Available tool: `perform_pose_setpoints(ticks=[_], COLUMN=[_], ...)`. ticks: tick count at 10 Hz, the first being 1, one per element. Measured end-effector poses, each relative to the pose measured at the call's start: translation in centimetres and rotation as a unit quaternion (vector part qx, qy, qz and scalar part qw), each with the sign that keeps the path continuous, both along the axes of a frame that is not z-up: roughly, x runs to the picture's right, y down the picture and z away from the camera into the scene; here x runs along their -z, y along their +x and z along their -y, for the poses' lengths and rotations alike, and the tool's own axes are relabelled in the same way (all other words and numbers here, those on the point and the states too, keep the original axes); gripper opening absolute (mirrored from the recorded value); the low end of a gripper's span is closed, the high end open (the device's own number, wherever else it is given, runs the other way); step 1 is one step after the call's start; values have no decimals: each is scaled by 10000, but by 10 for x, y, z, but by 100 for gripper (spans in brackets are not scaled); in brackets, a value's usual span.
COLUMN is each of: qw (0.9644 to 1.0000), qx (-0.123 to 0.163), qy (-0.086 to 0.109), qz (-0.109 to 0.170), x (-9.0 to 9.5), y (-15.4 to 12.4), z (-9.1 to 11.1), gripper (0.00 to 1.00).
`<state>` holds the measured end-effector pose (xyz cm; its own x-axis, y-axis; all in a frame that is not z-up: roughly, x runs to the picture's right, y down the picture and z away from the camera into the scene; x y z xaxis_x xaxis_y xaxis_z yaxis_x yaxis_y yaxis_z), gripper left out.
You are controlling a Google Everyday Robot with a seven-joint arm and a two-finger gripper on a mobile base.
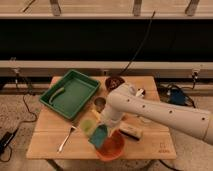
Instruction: Place sponge in red bowl
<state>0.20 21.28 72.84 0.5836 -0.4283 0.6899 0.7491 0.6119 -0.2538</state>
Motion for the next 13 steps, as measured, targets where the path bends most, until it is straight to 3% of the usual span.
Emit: perform_pose_setpoints(ticks=[3,5,6,9,13], qw=[9998,9996,9995,9989,9990], qx=[-119,-83,-21,158,153], qy=[-8,-20,-42,-64,-56], qz=[-189,-272,-310,-426,-421], x=[0,2,2,8,8], y=[14,17,18,22,21], z=[-2,-1,-1,2,2], gripper=[53,74,79,80,80])
